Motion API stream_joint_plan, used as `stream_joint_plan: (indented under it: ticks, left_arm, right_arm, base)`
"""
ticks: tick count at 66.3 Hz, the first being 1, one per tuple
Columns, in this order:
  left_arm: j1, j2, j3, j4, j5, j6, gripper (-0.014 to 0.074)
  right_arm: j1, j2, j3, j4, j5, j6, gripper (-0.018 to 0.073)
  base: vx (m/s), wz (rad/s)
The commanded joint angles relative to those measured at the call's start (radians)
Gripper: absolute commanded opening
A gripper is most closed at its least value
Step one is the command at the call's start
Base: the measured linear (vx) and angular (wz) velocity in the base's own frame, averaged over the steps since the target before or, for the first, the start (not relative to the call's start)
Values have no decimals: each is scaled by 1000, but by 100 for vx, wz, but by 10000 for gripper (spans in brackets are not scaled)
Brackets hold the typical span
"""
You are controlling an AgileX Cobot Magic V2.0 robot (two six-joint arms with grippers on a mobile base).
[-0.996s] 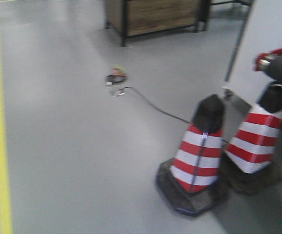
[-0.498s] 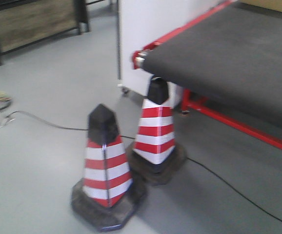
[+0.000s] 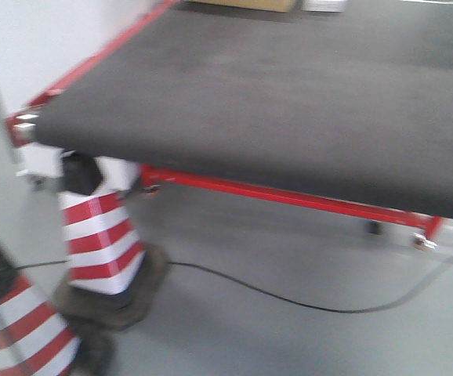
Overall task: Move and align brake pads A on conveyor
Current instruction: 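Turn the base toward the black belt conveyor, then approach and hold both brake pads above the conveyor belt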
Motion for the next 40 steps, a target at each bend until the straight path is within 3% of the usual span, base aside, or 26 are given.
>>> stream_joint_plan:
  ticks: [1, 20, 40]
  left_arm:
    - [-4, 4, -30, -7, -95, -4, -6]
    - [-4, 4, -30, -7, -95, -4, -6]
    - [-4, 4, -30, -7, -95, -4, -6]
  right_arm:
    - [-3, 5, -29, -10, -100, -4, -4]
    - [-3, 5, -29, -10, -100, -4, -4]
    - [-3, 5, -29, -10, -100, -4, -4]
  base:
    - [6, -81]
    - [3, -68]
    - [3, -16]
